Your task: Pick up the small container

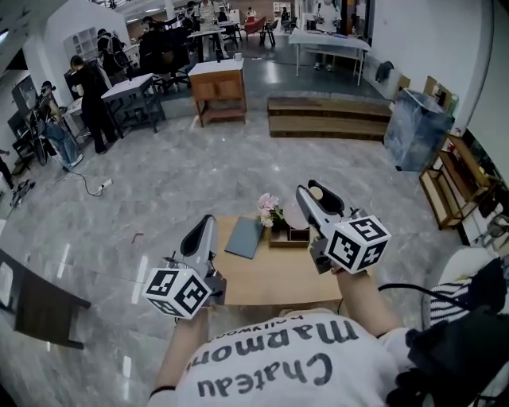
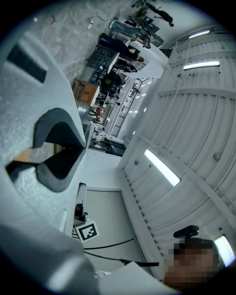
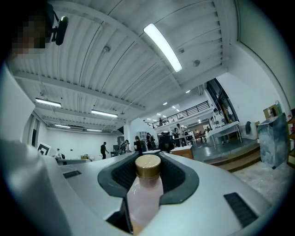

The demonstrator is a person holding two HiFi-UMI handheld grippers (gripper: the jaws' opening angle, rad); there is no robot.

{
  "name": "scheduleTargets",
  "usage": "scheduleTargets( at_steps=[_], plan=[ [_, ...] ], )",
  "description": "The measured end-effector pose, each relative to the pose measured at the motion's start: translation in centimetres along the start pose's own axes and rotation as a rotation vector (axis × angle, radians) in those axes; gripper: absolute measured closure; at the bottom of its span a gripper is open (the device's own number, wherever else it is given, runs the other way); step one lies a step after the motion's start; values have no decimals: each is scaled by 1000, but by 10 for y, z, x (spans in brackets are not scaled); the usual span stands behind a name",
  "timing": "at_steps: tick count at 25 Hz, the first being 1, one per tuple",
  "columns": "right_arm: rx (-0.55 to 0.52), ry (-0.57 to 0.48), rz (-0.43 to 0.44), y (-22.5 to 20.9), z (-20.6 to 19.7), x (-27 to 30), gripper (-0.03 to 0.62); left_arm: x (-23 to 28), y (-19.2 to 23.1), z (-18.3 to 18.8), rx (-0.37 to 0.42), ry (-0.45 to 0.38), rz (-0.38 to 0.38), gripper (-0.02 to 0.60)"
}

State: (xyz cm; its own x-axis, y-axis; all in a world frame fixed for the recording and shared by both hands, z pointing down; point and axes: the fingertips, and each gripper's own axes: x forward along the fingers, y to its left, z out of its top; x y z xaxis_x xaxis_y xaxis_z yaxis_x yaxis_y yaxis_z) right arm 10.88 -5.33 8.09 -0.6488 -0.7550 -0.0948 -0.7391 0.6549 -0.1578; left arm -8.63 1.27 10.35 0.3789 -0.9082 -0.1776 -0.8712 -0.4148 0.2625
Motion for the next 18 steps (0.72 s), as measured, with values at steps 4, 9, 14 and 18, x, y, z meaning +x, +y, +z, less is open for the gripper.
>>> scheduleTargets(
  at_steps=[4,9,14,18],
  plan=[
    [20,11,-25,17,-9,-28,462,-30,-6,-4,13,23,21,568],
    [35,28,-61,33,-21,-67,462,-66,-11,-17,-14,59,27,568],
    [44,33,-84,48,-30,-91,462,-89,-19,-21,-23,73,17,568],
    [64,48,-108,55,-40,-107,462,-100,-30,-28,-25,91,-6,568]
  ],
)
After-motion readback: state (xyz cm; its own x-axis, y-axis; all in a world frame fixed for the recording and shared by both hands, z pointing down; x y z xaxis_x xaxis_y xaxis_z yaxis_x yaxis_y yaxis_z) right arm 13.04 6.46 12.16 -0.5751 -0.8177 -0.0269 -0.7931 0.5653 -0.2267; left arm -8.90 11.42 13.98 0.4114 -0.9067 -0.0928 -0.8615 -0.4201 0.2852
